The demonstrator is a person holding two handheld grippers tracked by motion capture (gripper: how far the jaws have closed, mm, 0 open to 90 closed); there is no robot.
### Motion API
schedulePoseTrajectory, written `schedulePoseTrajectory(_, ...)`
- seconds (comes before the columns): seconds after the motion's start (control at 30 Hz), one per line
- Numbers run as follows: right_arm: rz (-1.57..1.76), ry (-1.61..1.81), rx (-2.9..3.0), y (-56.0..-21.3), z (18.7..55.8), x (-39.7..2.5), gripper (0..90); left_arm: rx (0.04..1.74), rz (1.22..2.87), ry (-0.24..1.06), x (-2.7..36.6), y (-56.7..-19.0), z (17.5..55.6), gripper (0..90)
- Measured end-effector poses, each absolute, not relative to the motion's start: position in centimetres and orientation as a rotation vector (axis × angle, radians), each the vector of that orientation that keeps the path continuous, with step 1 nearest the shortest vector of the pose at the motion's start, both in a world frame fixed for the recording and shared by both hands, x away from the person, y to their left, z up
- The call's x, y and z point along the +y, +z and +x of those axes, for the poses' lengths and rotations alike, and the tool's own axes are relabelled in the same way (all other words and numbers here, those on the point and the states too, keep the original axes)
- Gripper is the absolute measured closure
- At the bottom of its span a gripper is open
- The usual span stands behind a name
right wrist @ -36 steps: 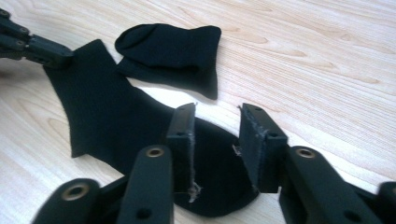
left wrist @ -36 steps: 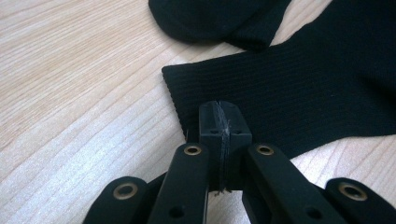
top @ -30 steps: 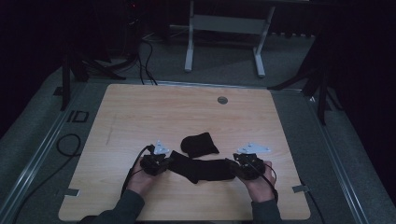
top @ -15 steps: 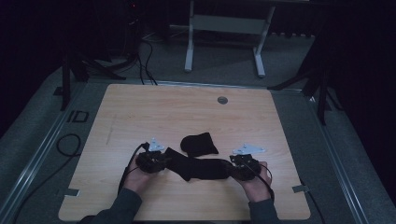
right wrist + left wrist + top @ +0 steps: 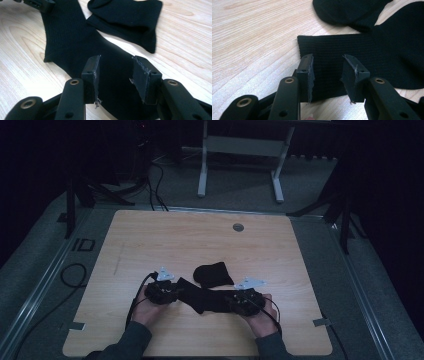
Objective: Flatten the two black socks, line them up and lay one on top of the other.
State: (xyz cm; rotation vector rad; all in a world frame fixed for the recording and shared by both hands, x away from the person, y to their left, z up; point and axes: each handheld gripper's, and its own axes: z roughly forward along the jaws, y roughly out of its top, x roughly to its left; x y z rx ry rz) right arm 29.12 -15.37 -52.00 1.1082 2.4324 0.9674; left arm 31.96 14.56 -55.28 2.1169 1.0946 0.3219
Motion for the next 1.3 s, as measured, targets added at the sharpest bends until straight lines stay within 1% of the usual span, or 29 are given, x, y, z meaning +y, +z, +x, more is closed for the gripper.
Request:
schedulePoseTrajectory(0.23, 1.066, 0.957, 2.457, -52.4, 29.3, -14.0, 56.6, 1.095, 2.119, 0.322, 14.5, -55.3, 32.0, 62.4)
schedulePoseTrajectory(0.47, 1.003, 0.954, 2.459, -51.7, 30.2, -12.7, 57.9, 1.090, 2.126, 0.325, 14.4, -55.4, 31.9, 63.1)
schedulePoseTrajectory(0.67, 0.905, 0.941, 2.486, -51.2, 31.8, -10.9, 59.3, 1.090, 2.125, 0.325, 14.4, -55.4, 31.9, 63.5)
schedulePoseTrajectory(0.83, 0.893, 0.950, 2.510, -51.2, 32.9, -10.1, 60.4, 1.093, 2.120, 0.325, 14.3, -55.4, 31.9, 63.6)
schedulePoseTrajectory(1.0, 0.848, 0.932, 2.533, -51.3, 34.1, -8.8, 66.2, 1.093, 2.123, 0.330, 14.3, -55.4, 31.9, 63.9)
schedulePoseTrajectory(1.1, 0.826, 0.924, 2.553, -51.4, 34.8, -8.0, 72.0, 1.088, 2.132, 0.333, 14.3, -55.4, 31.9, 64.1)
schedulePoseTrajectory(1.3, 0.801, 0.881, 2.566, -51.5, 36.0, -6.5, 74.9, 1.093, 2.129, 0.332, 14.3, -55.4, 31.9, 64.1)
